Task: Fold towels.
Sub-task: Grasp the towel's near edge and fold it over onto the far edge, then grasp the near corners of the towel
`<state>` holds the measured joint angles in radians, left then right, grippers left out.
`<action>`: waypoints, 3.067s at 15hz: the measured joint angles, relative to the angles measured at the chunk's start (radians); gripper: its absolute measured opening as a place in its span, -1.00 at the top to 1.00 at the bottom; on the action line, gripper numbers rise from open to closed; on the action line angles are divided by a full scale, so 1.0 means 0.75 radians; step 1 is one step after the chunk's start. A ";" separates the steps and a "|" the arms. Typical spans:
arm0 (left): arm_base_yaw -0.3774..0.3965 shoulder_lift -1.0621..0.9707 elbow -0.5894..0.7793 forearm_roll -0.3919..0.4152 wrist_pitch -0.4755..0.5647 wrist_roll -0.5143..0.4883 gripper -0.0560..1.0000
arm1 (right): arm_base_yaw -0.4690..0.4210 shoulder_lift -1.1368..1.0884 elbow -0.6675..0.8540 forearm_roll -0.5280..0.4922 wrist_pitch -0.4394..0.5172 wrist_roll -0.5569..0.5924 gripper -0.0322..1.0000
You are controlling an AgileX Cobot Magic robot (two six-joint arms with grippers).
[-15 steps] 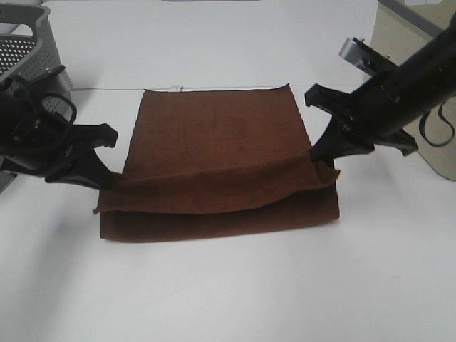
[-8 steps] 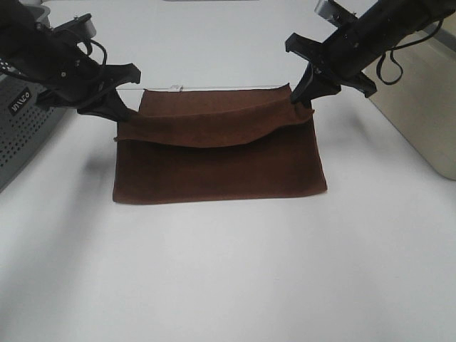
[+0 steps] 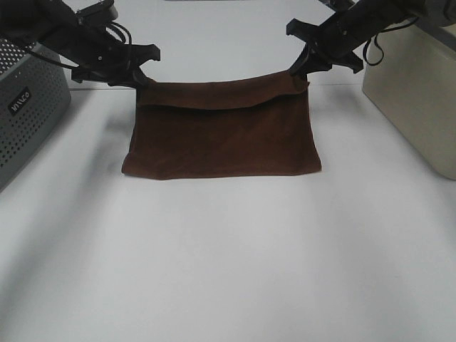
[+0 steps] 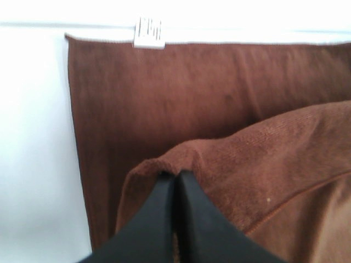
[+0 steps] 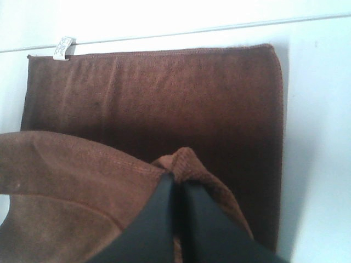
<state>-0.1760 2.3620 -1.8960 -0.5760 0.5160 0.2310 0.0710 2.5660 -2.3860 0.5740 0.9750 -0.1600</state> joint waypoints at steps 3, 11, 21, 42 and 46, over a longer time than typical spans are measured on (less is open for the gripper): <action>0.000 0.056 -0.039 -0.009 -0.136 0.000 0.89 | 0.000 0.052 -0.029 0.004 -0.083 -0.011 0.94; 0.000 0.145 -0.052 -0.049 -0.388 0.000 0.89 | 0.012 0.083 -0.032 0.076 -0.309 -0.152 0.94; -0.025 0.171 -0.055 -0.055 -0.517 0.045 -0.26 | 0.020 0.137 -0.032 0.100 -0.392 -0.156 -0.32; 0.068 0.116 -0.056 0.100 0.661 -0.291 -0.55 | -0.029 -0.095 0.372 -0.121 0.319 0.059 -0.41; 0.008 0.123 -0.056 0.169 0.633 -0.323 -0.55 | -0.029 -0.095 0.465 -0.109 0.323 0.043 -0.40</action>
<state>-0.1700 2.4540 -1.9380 -0.4490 0.9910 -0.0110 0.0490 2.4950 -2.0370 0.4920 1.2170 -0.1280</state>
